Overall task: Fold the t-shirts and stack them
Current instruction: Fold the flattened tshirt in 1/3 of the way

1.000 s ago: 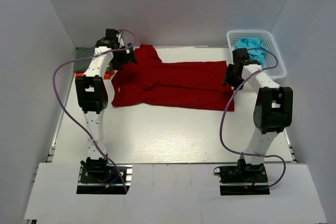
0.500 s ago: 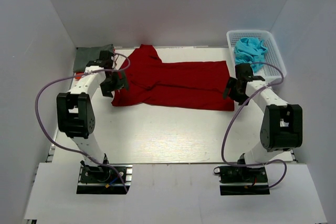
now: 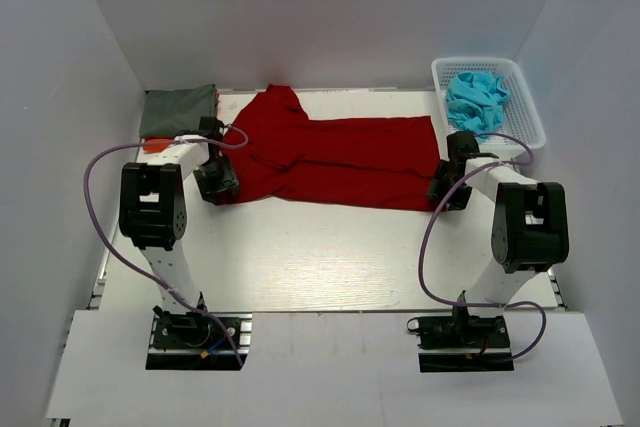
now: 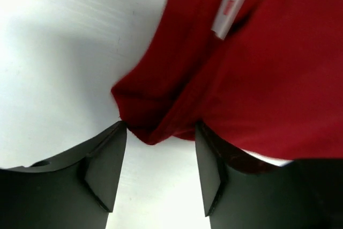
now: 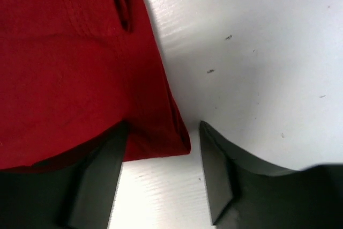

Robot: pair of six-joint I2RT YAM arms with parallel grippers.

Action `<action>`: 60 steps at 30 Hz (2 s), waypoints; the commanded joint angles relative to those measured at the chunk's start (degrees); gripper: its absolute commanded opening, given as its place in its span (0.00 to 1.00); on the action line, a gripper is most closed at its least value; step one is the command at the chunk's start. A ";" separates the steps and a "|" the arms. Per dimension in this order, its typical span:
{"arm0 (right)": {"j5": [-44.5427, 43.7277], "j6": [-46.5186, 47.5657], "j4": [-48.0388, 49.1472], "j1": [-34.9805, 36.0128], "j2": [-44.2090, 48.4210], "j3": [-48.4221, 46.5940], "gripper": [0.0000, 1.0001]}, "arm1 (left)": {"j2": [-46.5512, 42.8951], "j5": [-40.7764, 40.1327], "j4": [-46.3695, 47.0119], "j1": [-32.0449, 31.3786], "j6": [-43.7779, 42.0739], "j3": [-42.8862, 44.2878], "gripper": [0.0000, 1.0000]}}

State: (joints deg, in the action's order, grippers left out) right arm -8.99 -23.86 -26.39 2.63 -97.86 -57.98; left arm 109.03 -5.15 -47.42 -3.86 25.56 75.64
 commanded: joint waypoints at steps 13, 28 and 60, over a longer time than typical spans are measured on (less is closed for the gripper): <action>-3.12 -1.37 -0.41 -1.67 0.64 1.46 0.00 | -3.29 -9.17 -5.30 0.43 6.16 -2.68 0.00; -3.24 -1.02 -7.27 -3.25 11.27 10.60 0.38 | -17.96 -9.97 -16.92 -0.71 10.56 -15.01 0.57; 10.58 0.65 0.38 0.35 23.86 8.75 0.90 | -4.19 -2.50 0.84 -26.90 -12.28 0.48 0.69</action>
State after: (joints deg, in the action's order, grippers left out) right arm 2.26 -22.50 -28.10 3.11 -75.00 -49.74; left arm 103.66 -5.78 -47.68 -30.70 15.68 73.97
